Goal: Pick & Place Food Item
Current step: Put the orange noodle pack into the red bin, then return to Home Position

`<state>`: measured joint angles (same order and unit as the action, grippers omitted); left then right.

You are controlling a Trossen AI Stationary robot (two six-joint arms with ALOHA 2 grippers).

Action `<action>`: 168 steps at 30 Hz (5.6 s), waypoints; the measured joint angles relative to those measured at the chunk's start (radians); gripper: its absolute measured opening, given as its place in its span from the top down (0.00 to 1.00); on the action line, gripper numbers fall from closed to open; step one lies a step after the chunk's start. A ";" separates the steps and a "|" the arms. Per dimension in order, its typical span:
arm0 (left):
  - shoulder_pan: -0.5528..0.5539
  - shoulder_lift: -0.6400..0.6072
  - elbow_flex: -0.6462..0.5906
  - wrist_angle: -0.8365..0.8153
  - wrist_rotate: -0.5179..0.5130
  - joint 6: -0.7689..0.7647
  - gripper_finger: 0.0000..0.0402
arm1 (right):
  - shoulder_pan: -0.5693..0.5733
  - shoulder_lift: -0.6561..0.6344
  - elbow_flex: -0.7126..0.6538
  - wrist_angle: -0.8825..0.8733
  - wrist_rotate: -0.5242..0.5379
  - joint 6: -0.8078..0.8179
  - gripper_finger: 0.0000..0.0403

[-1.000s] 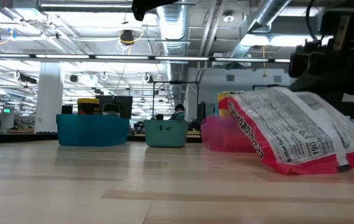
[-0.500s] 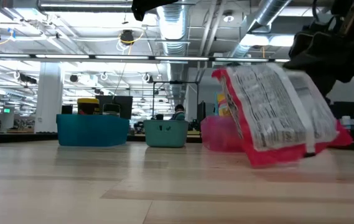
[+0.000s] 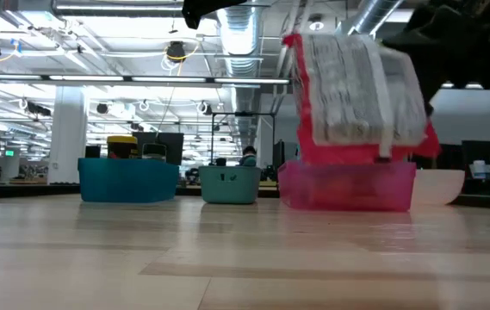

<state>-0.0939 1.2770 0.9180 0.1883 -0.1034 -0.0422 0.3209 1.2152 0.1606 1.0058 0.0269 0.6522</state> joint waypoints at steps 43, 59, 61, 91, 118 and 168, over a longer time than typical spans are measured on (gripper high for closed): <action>0.000 0.000 0.000 0.000 0.000 0.000 0.48 | -0.392 0.000 0.293 -0.257 0.034 -0.271 0.97; 0.000 0.000 0.000 0.000 0.000 0.000 0.48 | -0.635 0.000 0.376 -0.272 0.034 -0.268 0.97; 0.000 0.000 0.000 0.000 0.000 0.000 0.48 | -0.667 0.000 0.383 -0.281 0.034 -0.267 0.97; 0.000 0.000 0.000 0.029 0.000 0.000 0.48 | -1.046 -0.469 0.390 -1.015 0.026 -0.331 0.97; 0.000 0.000 0.000 0.054 0.000 0.000 0.48 | -0.868 -0.106 0.580 -1.200 0.259 -0.626 0.99; 0.000 0.000 0.000 0.056 0.000 0.004 0.48 | -0.750 0.213 0.696 -1.229 0.204 -0.632 0.84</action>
<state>-0.0938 1.2766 0.9184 0.2443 -0.1033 -0.0383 -0.4286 1.4281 0.8562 -0.2230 0.2311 0.0200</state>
